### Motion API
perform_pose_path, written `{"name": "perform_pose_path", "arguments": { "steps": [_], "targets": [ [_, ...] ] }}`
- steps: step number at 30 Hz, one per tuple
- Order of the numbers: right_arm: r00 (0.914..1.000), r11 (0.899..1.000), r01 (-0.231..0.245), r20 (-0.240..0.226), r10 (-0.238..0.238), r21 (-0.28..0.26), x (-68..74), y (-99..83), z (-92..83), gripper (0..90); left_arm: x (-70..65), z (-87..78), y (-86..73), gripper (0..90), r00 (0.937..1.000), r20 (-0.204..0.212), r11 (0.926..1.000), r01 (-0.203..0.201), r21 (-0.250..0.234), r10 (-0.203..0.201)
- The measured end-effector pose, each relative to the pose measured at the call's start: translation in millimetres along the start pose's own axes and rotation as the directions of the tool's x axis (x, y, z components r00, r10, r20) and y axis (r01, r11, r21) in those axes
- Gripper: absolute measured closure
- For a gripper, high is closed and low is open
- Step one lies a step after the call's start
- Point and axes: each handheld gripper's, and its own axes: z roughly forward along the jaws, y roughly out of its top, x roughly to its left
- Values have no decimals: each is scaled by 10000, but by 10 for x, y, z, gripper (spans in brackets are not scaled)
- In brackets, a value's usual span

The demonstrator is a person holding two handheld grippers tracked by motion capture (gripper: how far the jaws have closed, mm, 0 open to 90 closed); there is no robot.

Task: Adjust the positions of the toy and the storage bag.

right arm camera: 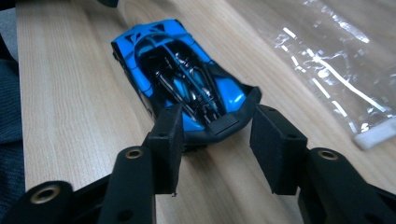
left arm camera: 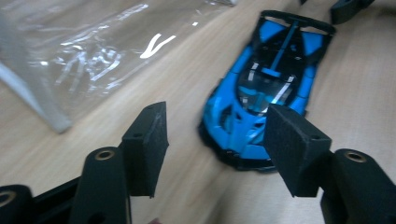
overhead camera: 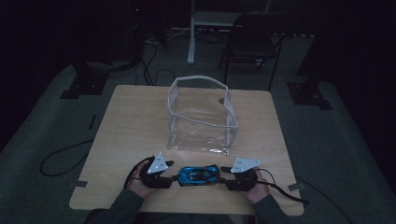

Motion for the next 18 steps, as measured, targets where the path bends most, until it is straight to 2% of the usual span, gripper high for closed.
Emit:
{"name": "perform_pose_path", "arguments": {
  "steps": [3,8,12,18],
  "targets": [
    [9999,9999,-98,-122,98,-26,8,-6,20,509,-54,35,-18,366,9998,40,9998,-177,68,177],
    [9999,10000,35,-118,-34,37,26,-16,26,461,-108,111,-35,333,9993,144,9991,-360,233,357],
    [9998,9999,110,-183,-109,81,40,-23,38,448,-114,112,-35,329,9990,52,9989,-439,139,438],
    [9994,9993,318,-115,-320,-188,53,-15,-2,441,-89,71,-33,331,9986,-113,9986,-527,-94,526]
  ]
}}
